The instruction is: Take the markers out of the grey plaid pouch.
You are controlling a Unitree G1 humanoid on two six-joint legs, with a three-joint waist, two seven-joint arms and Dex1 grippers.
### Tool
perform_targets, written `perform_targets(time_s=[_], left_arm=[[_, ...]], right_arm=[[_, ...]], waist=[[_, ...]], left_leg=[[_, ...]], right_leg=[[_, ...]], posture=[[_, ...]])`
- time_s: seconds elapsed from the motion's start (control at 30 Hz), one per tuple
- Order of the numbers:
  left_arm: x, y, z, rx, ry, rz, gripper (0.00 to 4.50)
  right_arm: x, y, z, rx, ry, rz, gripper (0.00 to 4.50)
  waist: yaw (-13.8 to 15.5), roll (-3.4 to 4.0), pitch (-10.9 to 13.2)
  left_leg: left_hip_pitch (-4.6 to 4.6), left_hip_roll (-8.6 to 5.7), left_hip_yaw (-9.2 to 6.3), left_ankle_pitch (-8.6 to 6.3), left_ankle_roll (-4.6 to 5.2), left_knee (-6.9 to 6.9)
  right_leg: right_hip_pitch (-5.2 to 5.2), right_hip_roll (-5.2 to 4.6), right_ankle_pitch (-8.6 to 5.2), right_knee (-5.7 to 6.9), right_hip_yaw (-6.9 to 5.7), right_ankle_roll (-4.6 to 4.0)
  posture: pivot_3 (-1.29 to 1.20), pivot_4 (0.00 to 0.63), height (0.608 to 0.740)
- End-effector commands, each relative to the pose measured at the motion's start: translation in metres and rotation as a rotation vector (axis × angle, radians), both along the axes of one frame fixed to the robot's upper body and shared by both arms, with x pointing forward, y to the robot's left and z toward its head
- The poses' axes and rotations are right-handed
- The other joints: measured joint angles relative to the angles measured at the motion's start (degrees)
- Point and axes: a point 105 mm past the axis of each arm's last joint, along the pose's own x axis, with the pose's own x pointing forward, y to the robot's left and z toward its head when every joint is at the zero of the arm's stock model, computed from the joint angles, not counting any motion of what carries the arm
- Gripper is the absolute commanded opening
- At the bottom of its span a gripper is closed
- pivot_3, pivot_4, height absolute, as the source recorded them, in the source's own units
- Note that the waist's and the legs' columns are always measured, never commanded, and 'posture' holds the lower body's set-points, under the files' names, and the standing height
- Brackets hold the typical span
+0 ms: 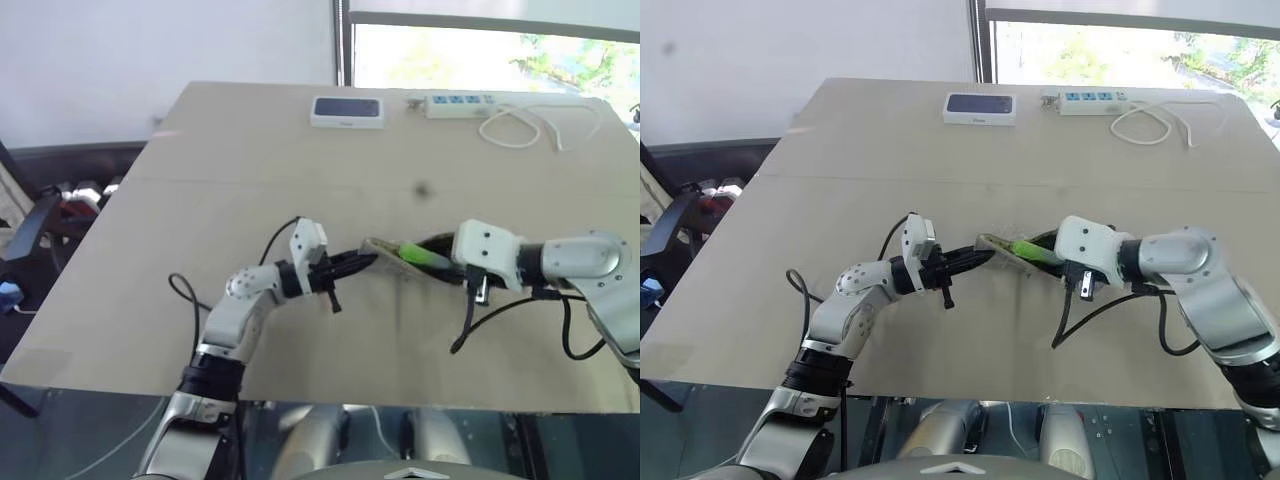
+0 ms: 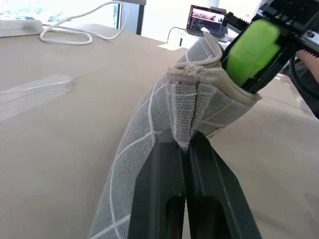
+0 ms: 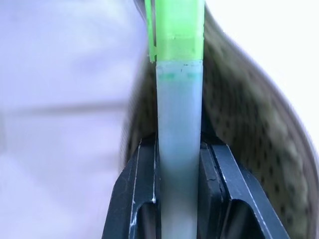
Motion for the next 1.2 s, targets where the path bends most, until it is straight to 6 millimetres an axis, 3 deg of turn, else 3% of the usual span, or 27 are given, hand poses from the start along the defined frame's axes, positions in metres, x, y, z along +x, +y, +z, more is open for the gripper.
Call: perform_targets(time_s=[0.03,0.23,0.37,0.5,0.63,0.67,0.73,0.83,1.0,1.07,1.17,1.2], left_arm=[[0.002,0.003,0.005,0.005,-0.033,0.015,0.0],[0.003,0.01,0.003,0.021,-0.048,0.044,0.0],[0.003,0.012,0.004,0.016,-0.05,0.052,0.0],[0.003,0.012,0.006,0.007,-0.054,0.058,0.0],[0.004,0.011,0.008,-0.002,-0.057,0.061,0.0],[0.005,0.01,0.009,-0.004,-0.058,0.061,0.0],[0.005,0.01,0.01,-0.005,-0.06,0.06,0.0],[0.005,0.011,0.011,-0.005,-0.06,0.062,0.0],[0.005,0.014,0.01,-0.003,-0.057,0.066,0.0],[0.005,0.014,0.01,-0.003,-0.055,0.065,0.0],[0.005,0.012,0.01,-0.004,-0.051,0.061,0.0],[0.004,0.011,0.009,-0.004,-0.05,0.057,0.0]], right_arm=[[-0.001,0.004,0.023,0.084,-0.109,0.04,0.4],[0.007,-0.012,0.076,0.37,-0.169,-0.063,0.4],[0.025,-0.057,0.086,0.38,-0.162,-0.3,0.4],[0.042,-0.118,0.059,0.202,-0.133,-0.613,0.4],[0.038,-0.136,0.027,0.132,-0.048,-0.684,0.4],[0.039,-0.139,0.02,0.117,-0.038,-0.695,1.19],[0.039,-0.144,0.011,0.103,-0.028,-0.712,1.74],[0.043,-0.138,0.019,0.128,-0.054,-0.688,3.06],[0.038,-0.103,0.038,0.241,-0.038,-0.538,3.06],[0.026,-0.075,0.049,0.336,0.009,-0.403,3.06],[0.001,-0.038,0.06,0.439,0.082,-0.166,2.3],[-0.007,-0.03,0.059,0.441,0.109,-0.113,1.79]], waist=[[0.03,-0.01,0.01],[0.0,-0.02,0.04],[0.12,-0.02,0.04],[0.17,-0.02,0.04],[-0.12,0.02,0.06],[-0.23,0.04,0.07],[-0.31,0.06,0.08],[-0.25,0.07,0.09],[-0.24,0.08,0.1],[-0.03,0.08,0.11],[0.01,0.07,0.12],[0.02,0.07,0.12]], left_leg=[[0.0,0.0,0.0,0.0,0.0,0.0],[0.01,0.0,0.0,0.0,0.0,0.02],[0.0,0.0,0.0,0.0,0.0,0.0],[-0.01,-0.01,0.01,0.0,0.01,-0.01],[0.0,-0.01,0.03,0.0,0.0,-0.06],[0.01,0.0,0.07,0.0,0.01,-0.06],[0.02,0.0,0.09,0.0,0.01,-0.05],[0.02,0.0,0.09,0.0,0.01,-0.01],[0.02,0.02,0.08,0.0,0.01,-0.04],[0.01,0.02,0.05,0.0,0.01,-0.06],[-0.01,0.02,0.05,0.0,0.01,-0.06],[-0.01,0.02,0.04,0.0,0.01,-0.06]], right_leg=[[0.0,0.0,0.0,0.0,0.0,0.0],[0.01,0.0,0.0,0.01,0.0,0.0],[0.02,0.0,0.0,-0.01,0.0,0.0],[0.01,-0.03,0.0,-0.02,-0.01,0.0],[0.0,-0.04,0.0,-0.02,0.0,-0.01],[0.0,-0.04,0.0,-0.01,0.04,-0.01],[0.0,-0.04,0.0,0.02,0.05,0.0],[0.0,-0.04,0.0,0.03,0.05,0.0],[0.0,-0.02,0.0,0.01,0.04,0.0],[0.0,-0.02,0.0,-0.02,0.02,0.0],[0.0,-0.03,0.0,-0.05,0.02,0.0],[0.0,-0.03,0.0,-0.06,0.01,0.0]], posture=[[0.0,0.15,0.738],[0.0,0.15,0.738],[0.0,0.15,0.738],[0.0,0.15,0.738],[0.0,0.15,0.738],[0.0,0.15,0.738],[0.0,0.15,0.738],[0.0,0.15,0.738],[0.0,0.15,0.738],[0.0,0.15,0.738],[0.0,0.15,0.738],[0.0,0.15,0.738]])
